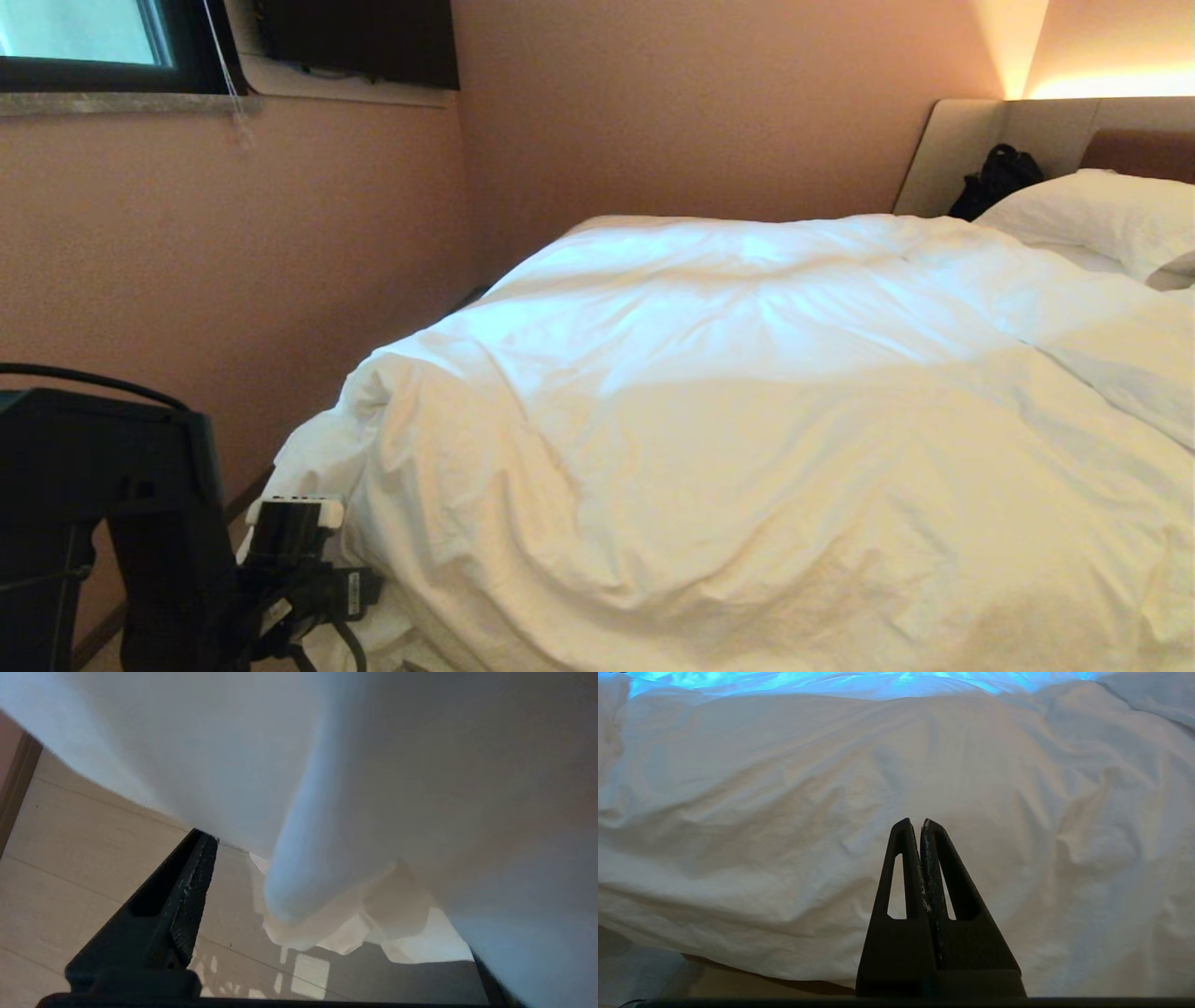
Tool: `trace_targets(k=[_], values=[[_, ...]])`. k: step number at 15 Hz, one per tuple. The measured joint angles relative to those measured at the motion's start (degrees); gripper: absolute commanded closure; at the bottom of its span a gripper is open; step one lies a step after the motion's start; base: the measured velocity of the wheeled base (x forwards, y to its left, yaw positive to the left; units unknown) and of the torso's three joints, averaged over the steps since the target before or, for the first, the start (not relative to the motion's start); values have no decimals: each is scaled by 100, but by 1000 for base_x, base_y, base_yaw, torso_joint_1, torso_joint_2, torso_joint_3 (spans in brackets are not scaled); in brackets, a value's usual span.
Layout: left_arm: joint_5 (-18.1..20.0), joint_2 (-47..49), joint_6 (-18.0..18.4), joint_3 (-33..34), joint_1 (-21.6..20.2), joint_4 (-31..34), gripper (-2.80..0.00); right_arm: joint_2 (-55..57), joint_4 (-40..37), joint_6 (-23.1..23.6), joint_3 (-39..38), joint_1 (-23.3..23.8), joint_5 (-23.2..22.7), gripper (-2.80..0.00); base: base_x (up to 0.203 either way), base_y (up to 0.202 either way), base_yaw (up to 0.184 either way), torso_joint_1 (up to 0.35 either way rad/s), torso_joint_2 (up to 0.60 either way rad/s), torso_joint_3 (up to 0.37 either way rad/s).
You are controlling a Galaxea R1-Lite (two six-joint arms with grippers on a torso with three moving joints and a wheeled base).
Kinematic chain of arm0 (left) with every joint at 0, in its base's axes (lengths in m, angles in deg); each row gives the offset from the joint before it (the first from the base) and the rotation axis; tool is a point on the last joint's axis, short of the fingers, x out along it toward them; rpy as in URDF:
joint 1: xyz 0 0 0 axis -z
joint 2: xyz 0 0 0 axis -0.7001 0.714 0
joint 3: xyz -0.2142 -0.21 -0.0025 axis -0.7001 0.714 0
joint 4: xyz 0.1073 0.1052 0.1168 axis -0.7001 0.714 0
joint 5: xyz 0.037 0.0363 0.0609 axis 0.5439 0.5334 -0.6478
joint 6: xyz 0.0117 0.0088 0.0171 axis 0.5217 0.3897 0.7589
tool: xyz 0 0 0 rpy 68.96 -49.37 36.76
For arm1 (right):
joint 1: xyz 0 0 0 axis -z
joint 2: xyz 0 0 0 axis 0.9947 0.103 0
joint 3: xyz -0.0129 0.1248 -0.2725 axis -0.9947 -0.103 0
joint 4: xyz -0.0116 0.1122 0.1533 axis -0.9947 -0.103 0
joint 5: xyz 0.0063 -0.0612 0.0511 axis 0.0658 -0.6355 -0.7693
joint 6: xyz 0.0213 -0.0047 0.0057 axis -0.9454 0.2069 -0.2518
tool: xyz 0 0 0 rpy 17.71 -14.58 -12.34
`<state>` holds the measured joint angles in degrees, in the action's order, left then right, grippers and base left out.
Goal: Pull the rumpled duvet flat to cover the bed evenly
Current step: Flatten the corners of the folded blanket
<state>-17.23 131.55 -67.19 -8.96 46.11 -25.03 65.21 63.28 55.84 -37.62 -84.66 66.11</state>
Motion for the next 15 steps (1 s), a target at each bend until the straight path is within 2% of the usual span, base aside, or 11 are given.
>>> trace_targets(k=[1,2,15], values=[[-2,60,22,0,-10,-13,-280,0,-2,-1,0,0,0,0,0,0,0,0,0,0],[-2,102,22,1,-24,-14,0,0,-1,-2,0,0,0,0,0,0,0,0,0,0],[-5,79,-17,-79,-55,-52,0,0,0,-2,0,0,1,0,0,0,0,0,0,0]])
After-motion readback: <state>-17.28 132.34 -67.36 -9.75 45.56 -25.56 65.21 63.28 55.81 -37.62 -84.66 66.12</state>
